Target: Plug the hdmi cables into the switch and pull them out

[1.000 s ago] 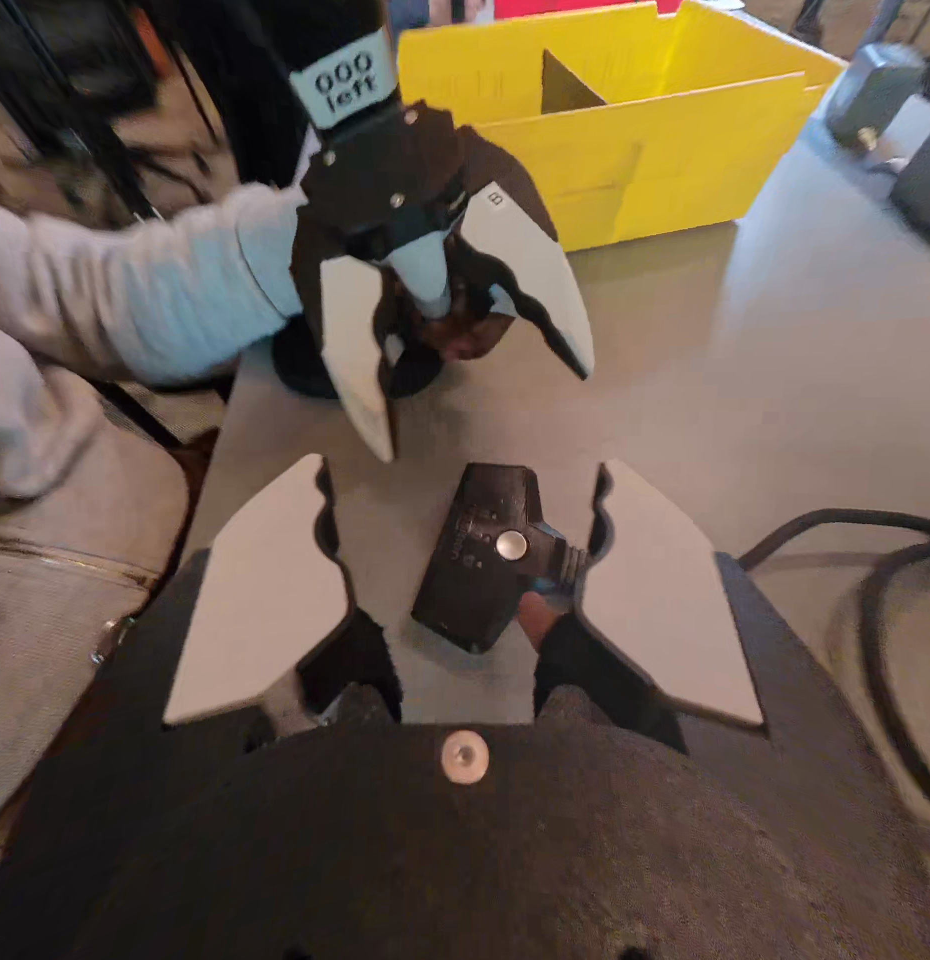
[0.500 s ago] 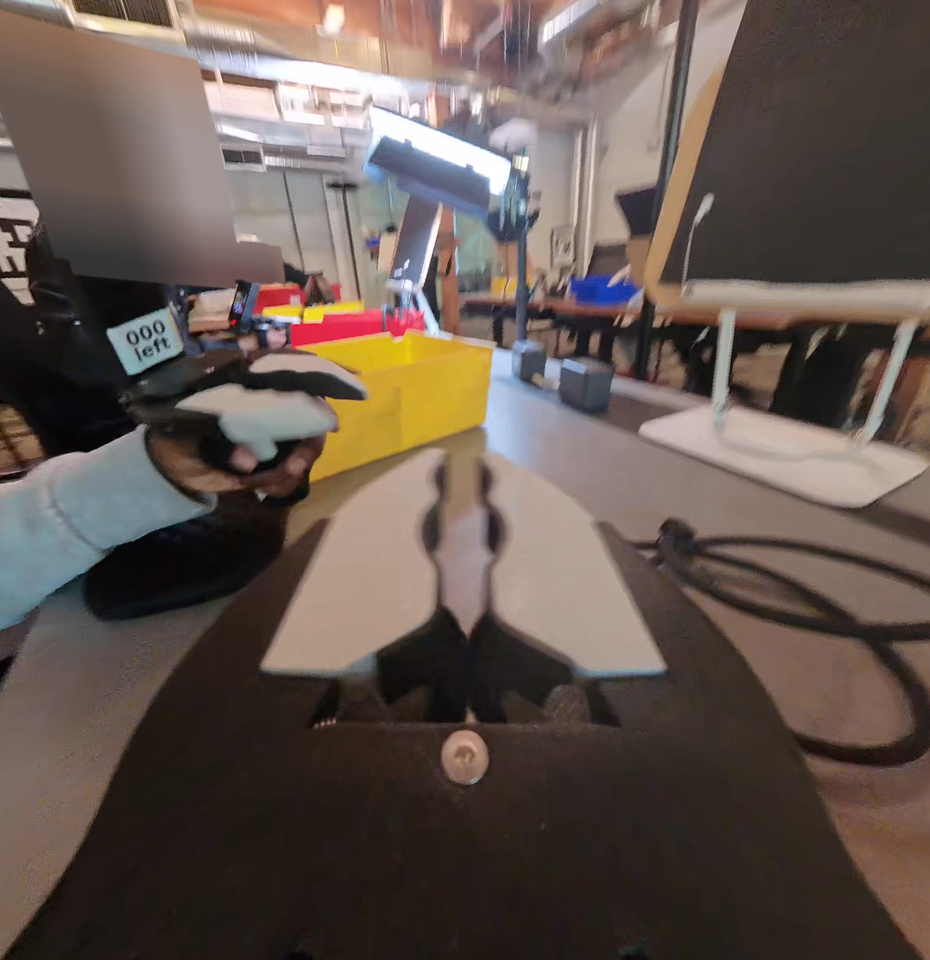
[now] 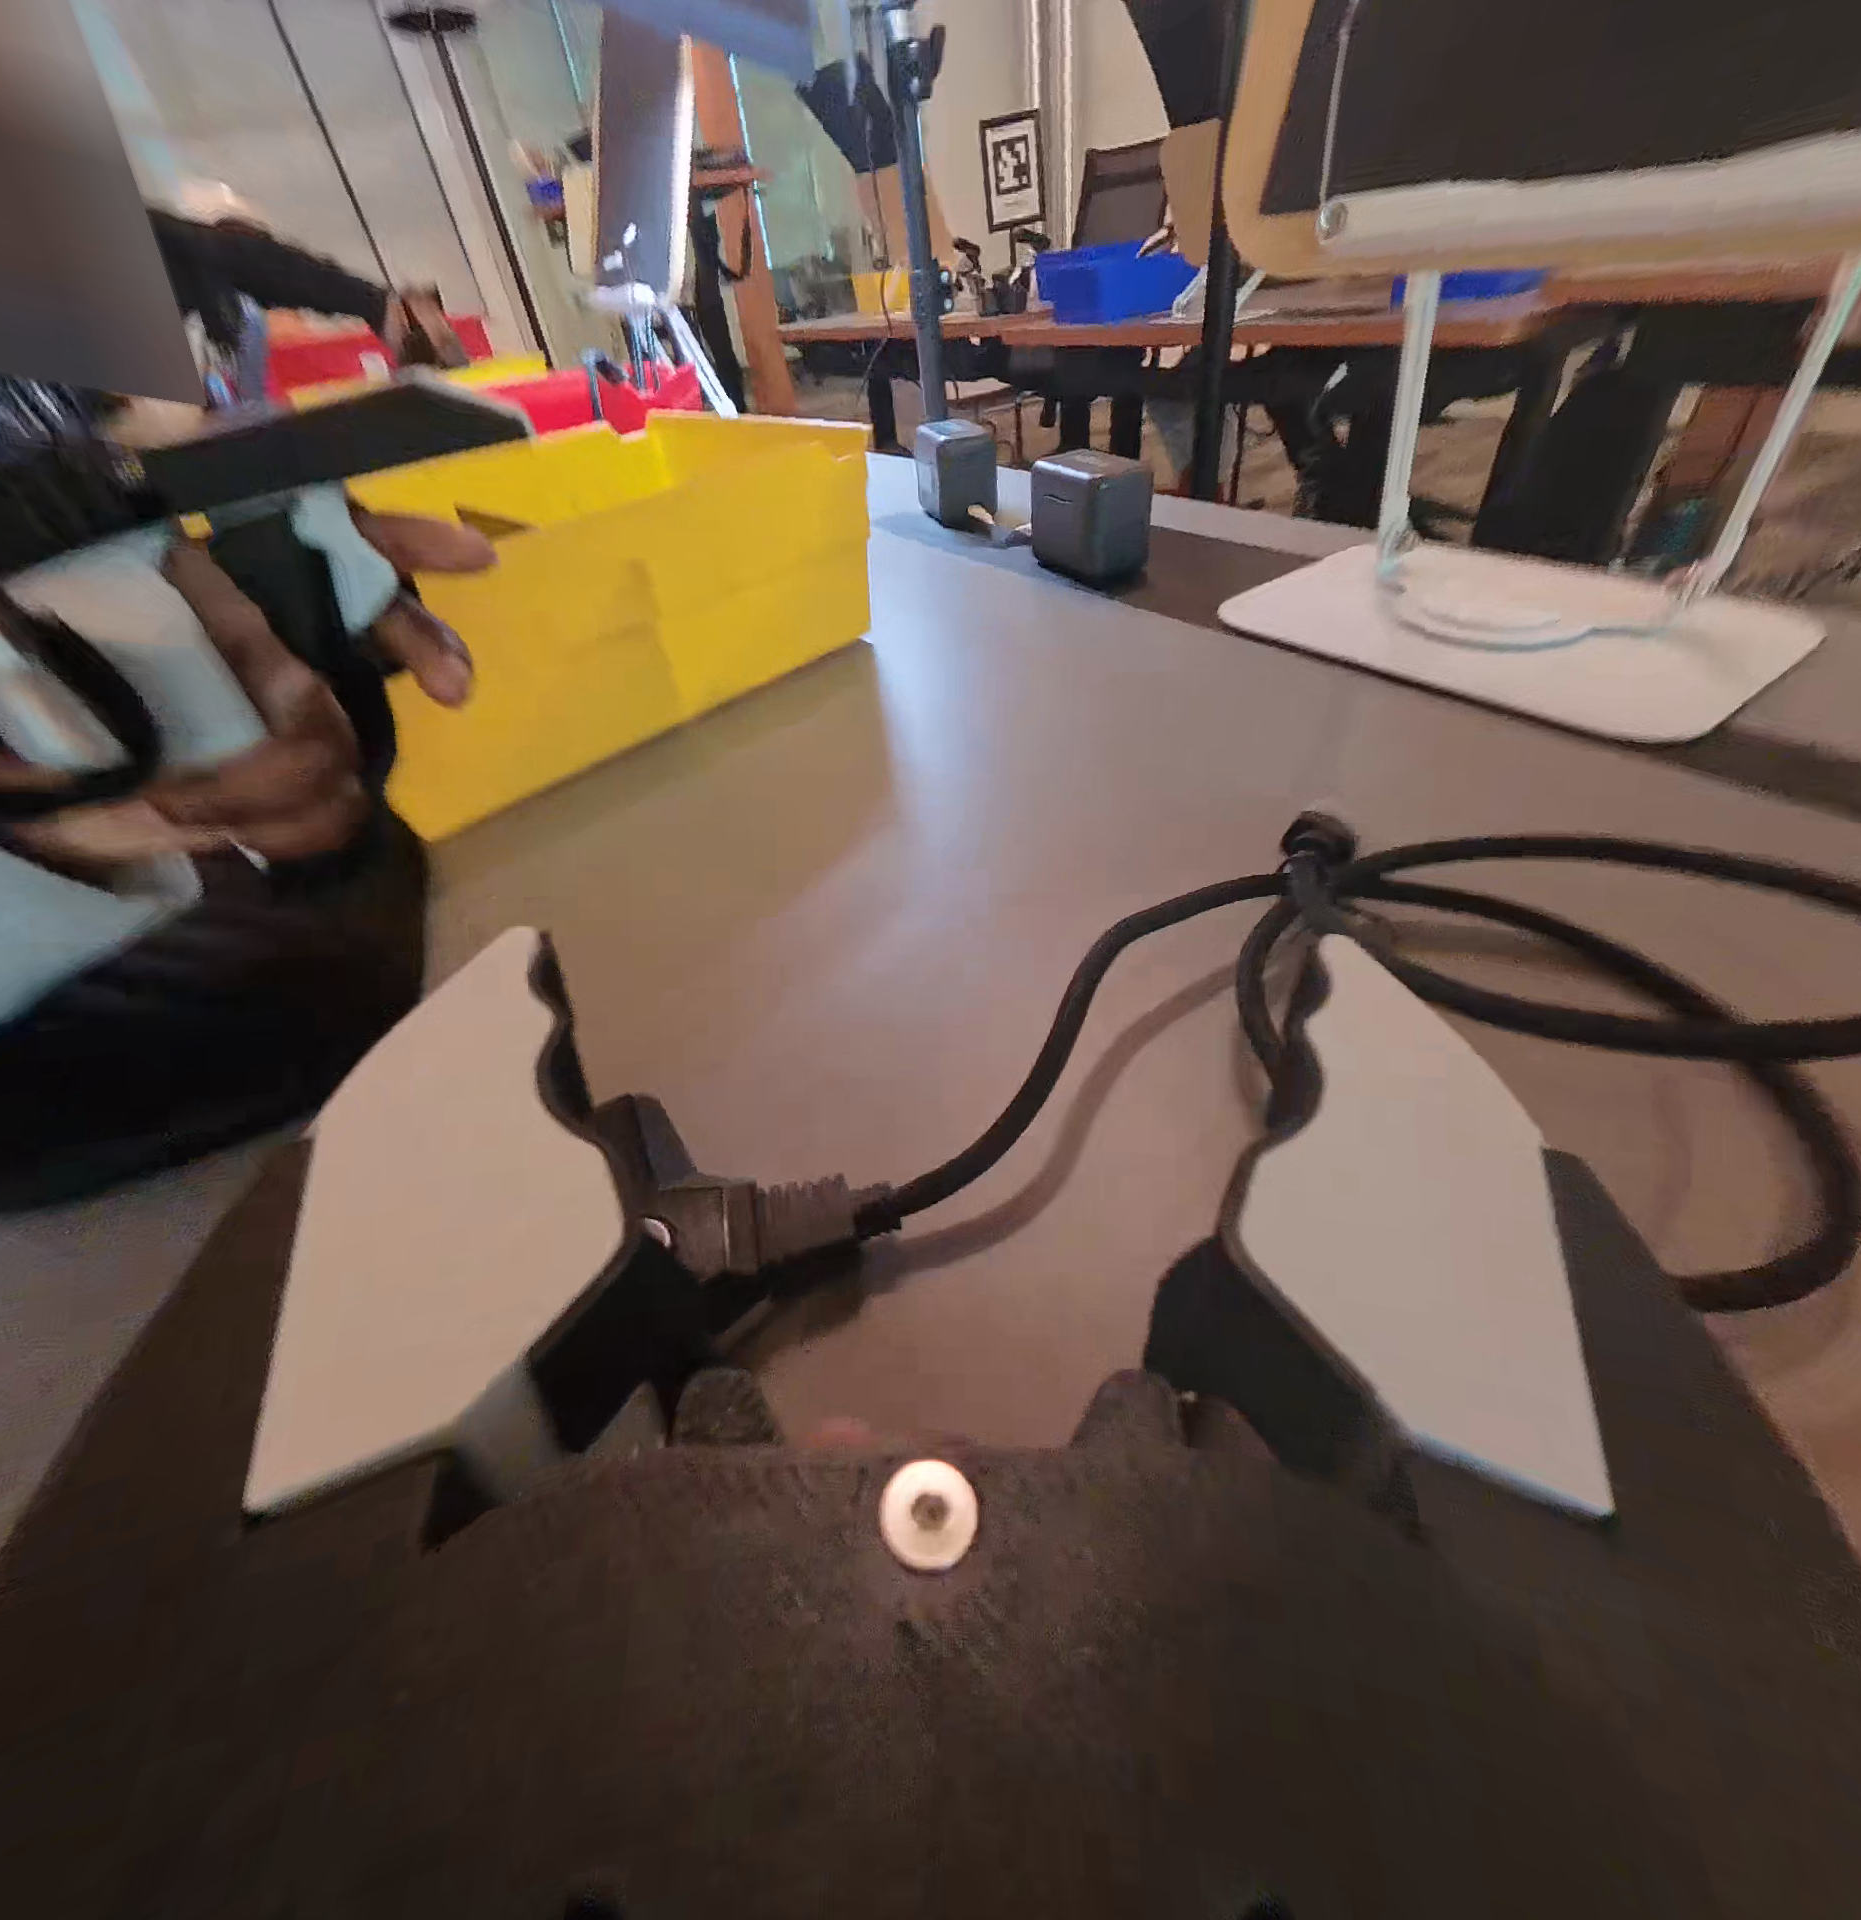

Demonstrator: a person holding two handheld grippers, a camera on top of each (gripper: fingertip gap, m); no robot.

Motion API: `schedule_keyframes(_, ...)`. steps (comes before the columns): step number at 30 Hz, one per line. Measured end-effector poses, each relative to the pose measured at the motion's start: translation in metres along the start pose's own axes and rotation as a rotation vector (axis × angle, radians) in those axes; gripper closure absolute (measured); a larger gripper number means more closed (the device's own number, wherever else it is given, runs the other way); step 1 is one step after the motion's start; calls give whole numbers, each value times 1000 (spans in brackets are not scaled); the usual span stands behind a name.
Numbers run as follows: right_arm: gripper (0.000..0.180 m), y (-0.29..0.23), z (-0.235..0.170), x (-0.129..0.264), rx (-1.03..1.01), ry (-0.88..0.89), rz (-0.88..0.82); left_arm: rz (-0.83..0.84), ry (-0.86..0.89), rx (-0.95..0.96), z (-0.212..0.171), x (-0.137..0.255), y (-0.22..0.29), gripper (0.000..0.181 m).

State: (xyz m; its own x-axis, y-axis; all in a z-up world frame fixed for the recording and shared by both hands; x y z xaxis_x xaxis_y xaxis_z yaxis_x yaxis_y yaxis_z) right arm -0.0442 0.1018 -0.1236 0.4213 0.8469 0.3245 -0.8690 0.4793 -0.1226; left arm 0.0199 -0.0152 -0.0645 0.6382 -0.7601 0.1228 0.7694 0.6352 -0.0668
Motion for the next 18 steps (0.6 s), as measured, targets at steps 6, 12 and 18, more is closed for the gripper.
schedule_keyframes(6, 54, -12, 12, 4, 12, 113, 22, 83, -143, -66, 31, 75, -35, 88)
schedule_keyframes(12, 57, -11, 14, 5, -130, 126, 84, 775, -640, -18, 10, 227, -177, 89)
schedule_keyframes(18, 59, -12, 14, 4, -96, 123, 70, 947, -964, 243, -95, 308, -197, 86)
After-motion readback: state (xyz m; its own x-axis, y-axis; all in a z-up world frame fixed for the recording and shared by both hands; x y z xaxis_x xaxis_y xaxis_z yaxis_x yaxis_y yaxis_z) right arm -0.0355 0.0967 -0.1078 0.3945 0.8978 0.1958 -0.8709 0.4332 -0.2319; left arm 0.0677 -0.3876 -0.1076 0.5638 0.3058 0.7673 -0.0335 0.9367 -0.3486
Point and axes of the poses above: each gripper's, where its closed fingertips meet, x back along the fingers, z out of its top, y = z × x across the jaws, the point moved 3 cm from there along x, back along the fingers, and after that the axes turned 11 degrees about -y, right-handed, at the moved point
